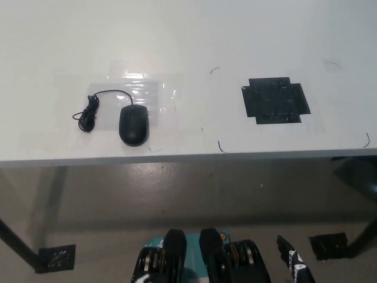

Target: The robot uses left hand to click on the left button of the black mouse, which is placed on the left area of the table

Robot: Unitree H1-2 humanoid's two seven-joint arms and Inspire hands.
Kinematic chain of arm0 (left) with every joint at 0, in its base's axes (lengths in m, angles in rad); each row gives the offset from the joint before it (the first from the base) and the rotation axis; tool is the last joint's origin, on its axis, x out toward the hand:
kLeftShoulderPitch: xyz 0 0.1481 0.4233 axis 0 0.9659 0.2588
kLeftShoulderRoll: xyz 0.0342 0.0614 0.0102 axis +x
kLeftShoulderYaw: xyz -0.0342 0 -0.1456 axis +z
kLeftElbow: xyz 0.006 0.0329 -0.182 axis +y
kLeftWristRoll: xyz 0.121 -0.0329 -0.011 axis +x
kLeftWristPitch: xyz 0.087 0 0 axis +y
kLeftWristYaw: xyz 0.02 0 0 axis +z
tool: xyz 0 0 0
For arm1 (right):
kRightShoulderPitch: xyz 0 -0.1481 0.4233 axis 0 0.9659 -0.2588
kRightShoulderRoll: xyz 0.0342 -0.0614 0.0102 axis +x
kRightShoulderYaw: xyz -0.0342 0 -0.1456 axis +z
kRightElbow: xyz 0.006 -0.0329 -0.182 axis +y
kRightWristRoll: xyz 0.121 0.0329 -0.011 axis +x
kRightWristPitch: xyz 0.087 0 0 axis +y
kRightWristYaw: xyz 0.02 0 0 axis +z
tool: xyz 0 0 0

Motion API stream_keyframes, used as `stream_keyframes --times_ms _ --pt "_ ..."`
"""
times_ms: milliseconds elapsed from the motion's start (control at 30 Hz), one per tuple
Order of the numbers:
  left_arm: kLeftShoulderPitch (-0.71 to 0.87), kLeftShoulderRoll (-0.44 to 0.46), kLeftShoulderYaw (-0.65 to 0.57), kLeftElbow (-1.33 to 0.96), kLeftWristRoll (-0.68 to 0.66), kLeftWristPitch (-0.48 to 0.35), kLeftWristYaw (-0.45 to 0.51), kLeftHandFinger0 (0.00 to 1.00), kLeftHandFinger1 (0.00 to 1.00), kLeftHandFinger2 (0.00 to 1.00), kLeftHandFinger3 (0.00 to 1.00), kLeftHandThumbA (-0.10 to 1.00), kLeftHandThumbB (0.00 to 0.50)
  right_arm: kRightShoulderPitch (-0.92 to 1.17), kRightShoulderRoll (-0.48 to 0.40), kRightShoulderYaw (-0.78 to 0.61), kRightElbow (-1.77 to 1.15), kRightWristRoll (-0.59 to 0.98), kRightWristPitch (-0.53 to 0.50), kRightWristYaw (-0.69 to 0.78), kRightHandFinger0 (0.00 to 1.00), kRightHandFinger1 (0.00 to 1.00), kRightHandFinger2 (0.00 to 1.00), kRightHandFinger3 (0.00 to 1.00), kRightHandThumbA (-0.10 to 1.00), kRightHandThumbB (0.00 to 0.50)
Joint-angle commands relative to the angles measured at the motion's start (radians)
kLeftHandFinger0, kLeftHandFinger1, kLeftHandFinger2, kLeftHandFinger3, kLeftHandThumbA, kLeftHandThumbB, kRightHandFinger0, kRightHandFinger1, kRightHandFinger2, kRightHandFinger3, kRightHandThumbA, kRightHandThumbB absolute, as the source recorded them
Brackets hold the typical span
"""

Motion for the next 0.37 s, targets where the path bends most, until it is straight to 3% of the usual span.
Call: stream_keyframes --times_ms 0,333 --pt "-0.045 -0.031 0.089 0.11 0.056 -0.366 0.335 1.0 1.0 1.0 1.0 1.0 0.249 -0.03 -0.006 0.029 -0.013 -0.011 -0.052 -0.015 1.0 1.0 1.0 1.0 1.0 0.236" --pt "-0.072 -0.01 0.054 0.123 0.068 -0.366 0.385 1.0 1.0 1.0 1.0 1.0 0.237 -0.04 -0.013 0.036 -0.017 -0.018 -0.052 -0.019 1.0 1.0 1.0 1.0 1.0 0.218"
